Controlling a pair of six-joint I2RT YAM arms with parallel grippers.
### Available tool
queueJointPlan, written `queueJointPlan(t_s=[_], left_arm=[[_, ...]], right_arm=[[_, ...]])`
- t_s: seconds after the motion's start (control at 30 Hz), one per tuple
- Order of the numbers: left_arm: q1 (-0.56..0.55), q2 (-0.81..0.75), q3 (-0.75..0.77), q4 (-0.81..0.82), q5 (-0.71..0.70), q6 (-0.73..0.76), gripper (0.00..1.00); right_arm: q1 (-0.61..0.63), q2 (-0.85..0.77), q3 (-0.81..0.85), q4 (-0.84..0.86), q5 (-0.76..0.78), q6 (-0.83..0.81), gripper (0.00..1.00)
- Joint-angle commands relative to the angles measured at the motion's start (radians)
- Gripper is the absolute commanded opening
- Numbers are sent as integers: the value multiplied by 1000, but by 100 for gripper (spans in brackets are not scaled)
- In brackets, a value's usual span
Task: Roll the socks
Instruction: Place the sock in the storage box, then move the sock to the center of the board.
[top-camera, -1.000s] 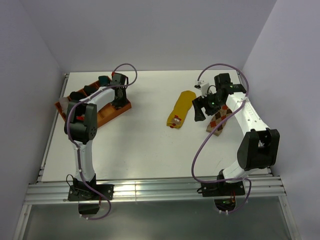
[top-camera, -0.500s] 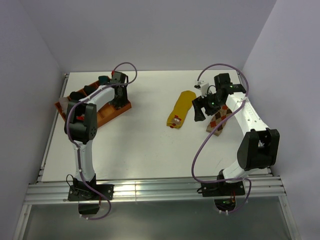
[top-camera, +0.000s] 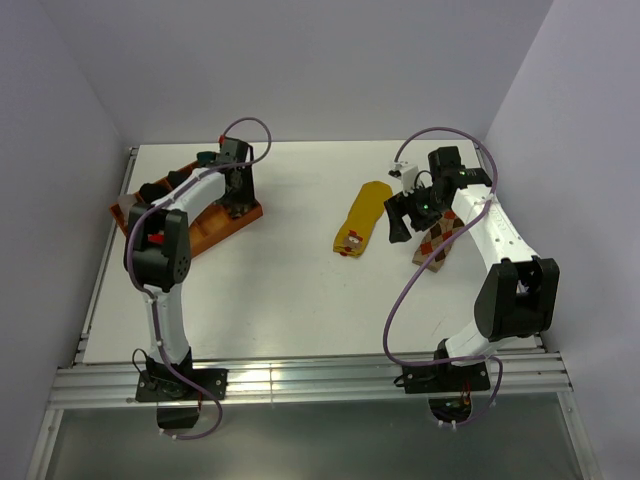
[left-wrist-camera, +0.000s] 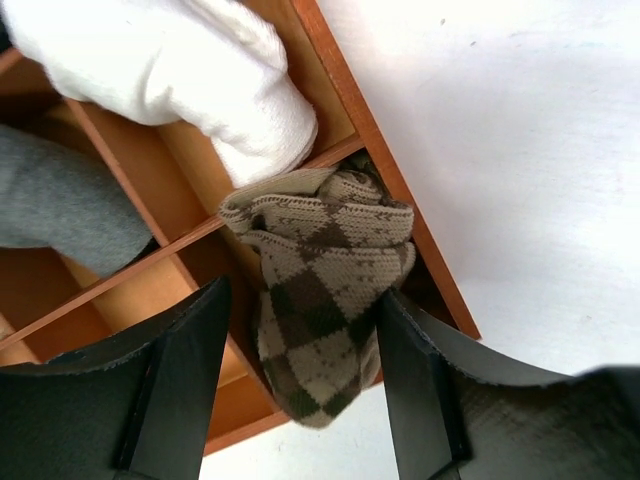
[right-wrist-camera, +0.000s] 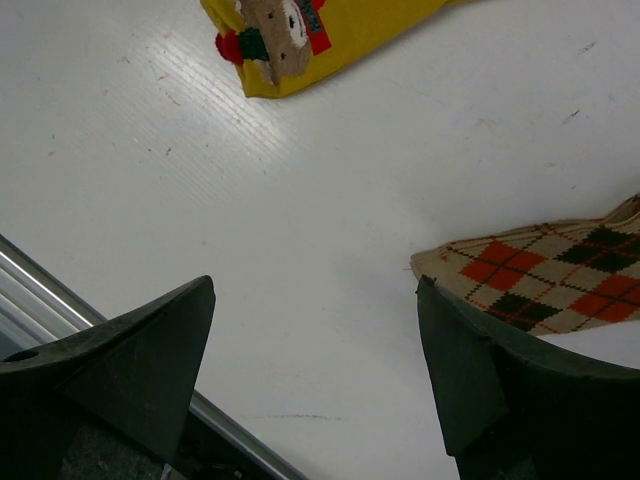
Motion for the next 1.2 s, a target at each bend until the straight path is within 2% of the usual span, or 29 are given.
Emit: queueJointPlan(t_s=[0.0,0.27,0.5,0.63,0.73,0.87,0.97,1.17], left_arm=[[8,-100,13,26,15,16,64],[9,-111,31,20,58,27,65],[9,-146,-7,50,79,1,63],[9,-171,-29,63,87,-12,62],[-2,-212,-44,83,84,-36,62],[-41,-292,-70,113,79,-53,63],[-78,-315,-76,133,96,-62,63],[-179,-324,-113,182,144,-76,62]], right_arm=[[5,-8,-2,13,8,-5,89],[7,0,-5,17,29,-2,89],[4,-12,-25,76,130,30,89],[-36,1,-61,120,205,28,89],[-116,26,-99,140,218,1,88],[-212,31,-182,177,235,-80,87],[-228,44,-251,226,281,-110,86],[-228,129,-179,252,291,-47,81]])
